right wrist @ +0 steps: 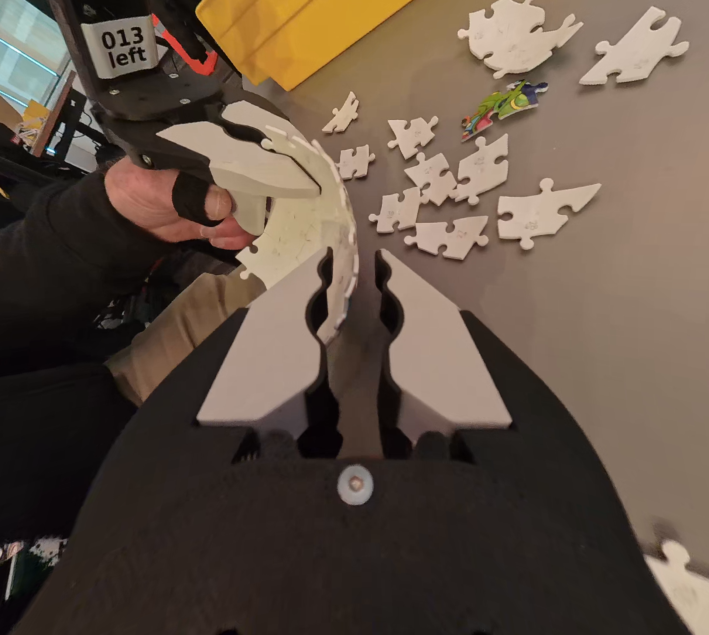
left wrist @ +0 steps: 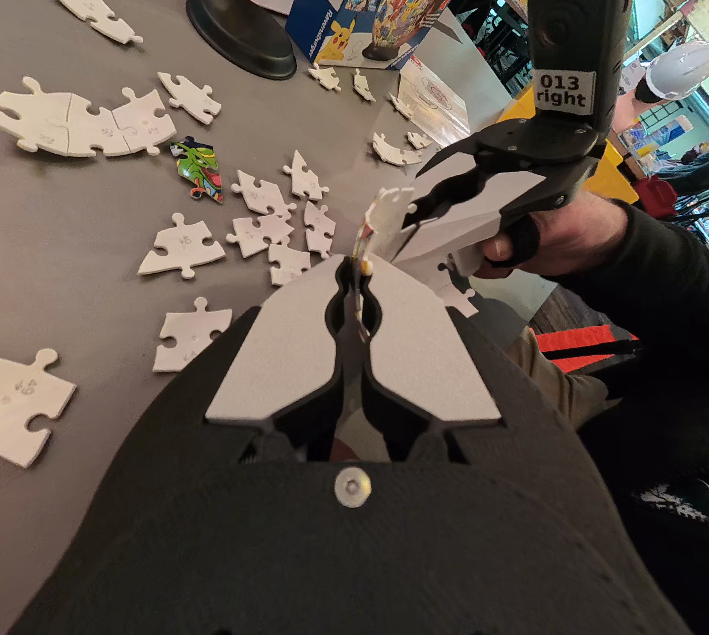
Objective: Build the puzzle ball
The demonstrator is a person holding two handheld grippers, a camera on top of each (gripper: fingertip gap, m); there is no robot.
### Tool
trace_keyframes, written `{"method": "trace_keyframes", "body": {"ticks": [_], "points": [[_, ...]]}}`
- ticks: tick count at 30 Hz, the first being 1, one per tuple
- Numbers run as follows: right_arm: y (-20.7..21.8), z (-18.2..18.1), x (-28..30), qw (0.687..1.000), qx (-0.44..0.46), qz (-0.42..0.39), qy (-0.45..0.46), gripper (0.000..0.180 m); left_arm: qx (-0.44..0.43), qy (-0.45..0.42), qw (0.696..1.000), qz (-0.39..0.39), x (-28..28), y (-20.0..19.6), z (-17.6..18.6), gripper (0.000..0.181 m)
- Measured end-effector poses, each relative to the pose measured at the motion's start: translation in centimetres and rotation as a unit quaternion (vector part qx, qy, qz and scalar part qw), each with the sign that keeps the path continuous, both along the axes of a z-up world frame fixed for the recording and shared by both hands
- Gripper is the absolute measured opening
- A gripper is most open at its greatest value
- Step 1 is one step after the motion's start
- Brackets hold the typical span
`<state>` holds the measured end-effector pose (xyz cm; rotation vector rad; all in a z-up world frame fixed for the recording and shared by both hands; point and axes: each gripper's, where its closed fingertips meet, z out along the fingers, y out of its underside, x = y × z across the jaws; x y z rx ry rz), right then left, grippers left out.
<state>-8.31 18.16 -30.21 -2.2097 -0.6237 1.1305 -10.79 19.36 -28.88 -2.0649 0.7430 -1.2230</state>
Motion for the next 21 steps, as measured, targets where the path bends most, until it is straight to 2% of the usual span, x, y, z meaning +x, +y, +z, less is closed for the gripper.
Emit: {"method": "trace_keyframes", "body": {"ticks": [6,11,21], "points": [[-0.1,1.3,2.3,1.0,0.014,-0.013,-0.018,0.025,0.001,0.028,1.0,0.01,-0.5,0.2,-0.6,0.004],[0.1,2.4,6.9,0.997,0.033,-0.056,-0.047,0.027,-0.003,0.068,0.998,0.011,-1.2,0.1,-1.5,0.003],[-3.7,-0.8,12.4,0.978,0.034,-0.032,-0.203,0.026,-0.039,0.107,0.993,-0.01,-2.2,-0.9,-2.5,0.003]]}}
